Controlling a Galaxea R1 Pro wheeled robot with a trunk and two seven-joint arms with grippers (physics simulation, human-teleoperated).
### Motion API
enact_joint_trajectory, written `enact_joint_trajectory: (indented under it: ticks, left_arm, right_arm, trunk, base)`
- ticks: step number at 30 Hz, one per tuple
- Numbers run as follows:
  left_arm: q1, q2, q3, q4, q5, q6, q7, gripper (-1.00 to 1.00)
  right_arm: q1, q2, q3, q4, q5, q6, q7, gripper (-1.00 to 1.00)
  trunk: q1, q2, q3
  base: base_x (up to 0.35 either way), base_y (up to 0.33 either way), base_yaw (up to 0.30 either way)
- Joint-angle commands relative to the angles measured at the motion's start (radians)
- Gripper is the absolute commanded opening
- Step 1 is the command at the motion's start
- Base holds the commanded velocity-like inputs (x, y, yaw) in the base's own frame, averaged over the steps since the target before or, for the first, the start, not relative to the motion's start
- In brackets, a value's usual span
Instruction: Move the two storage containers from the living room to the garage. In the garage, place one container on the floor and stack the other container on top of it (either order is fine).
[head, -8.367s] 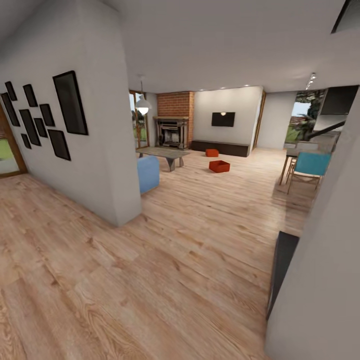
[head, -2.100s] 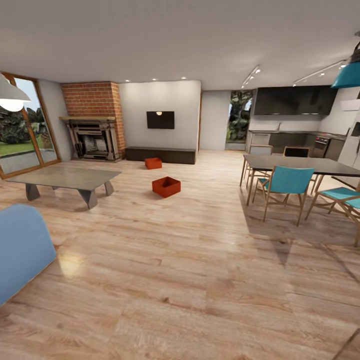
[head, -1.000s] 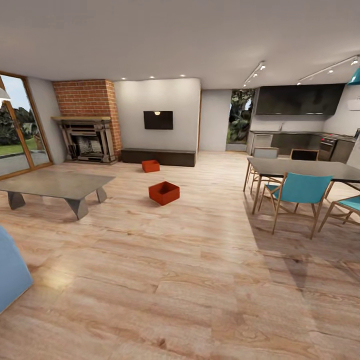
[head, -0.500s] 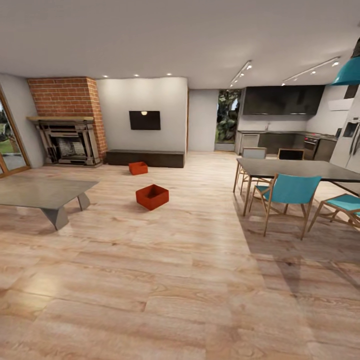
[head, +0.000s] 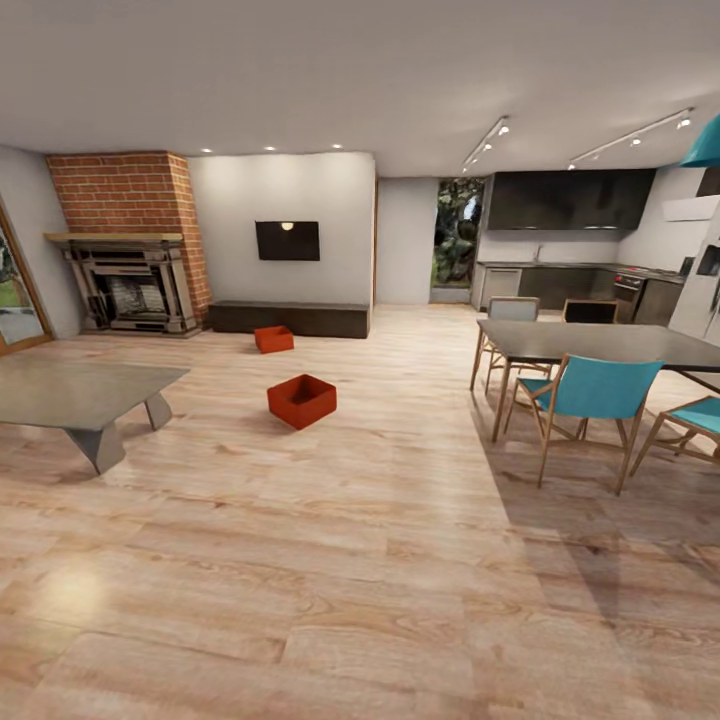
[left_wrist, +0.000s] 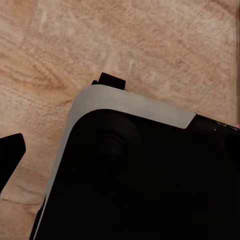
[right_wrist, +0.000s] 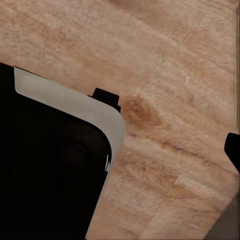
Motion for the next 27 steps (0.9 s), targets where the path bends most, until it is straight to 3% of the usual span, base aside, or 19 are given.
enact_joint_trajectory:
  ticks: [1, 27]
  left_arm:
    - [0.0, 0.0, 0.003, -0.001, 0.002, 0.003, 0.001, 1.0]
    - [0.0, 0.0, 0.003, 0.0, 0.002, 0.003, 0.001, 1.0]
  right_arm:
    - [-0.001, 0.0, 0.006, 0.003, -0.001, -0.006, 0.001, 1.0]
    - [-0.001, 0.003, 0.006, 0.003, -0.003, -0.005, 0.0, 1.0]
  trunk:
    - [0.001, 0.0, -0.001]
    - [0.001, 0.0, -0.001]
  base:
    - [0.323, 0.0, 0.0]
    - [0.319, -0.074, 0.0]
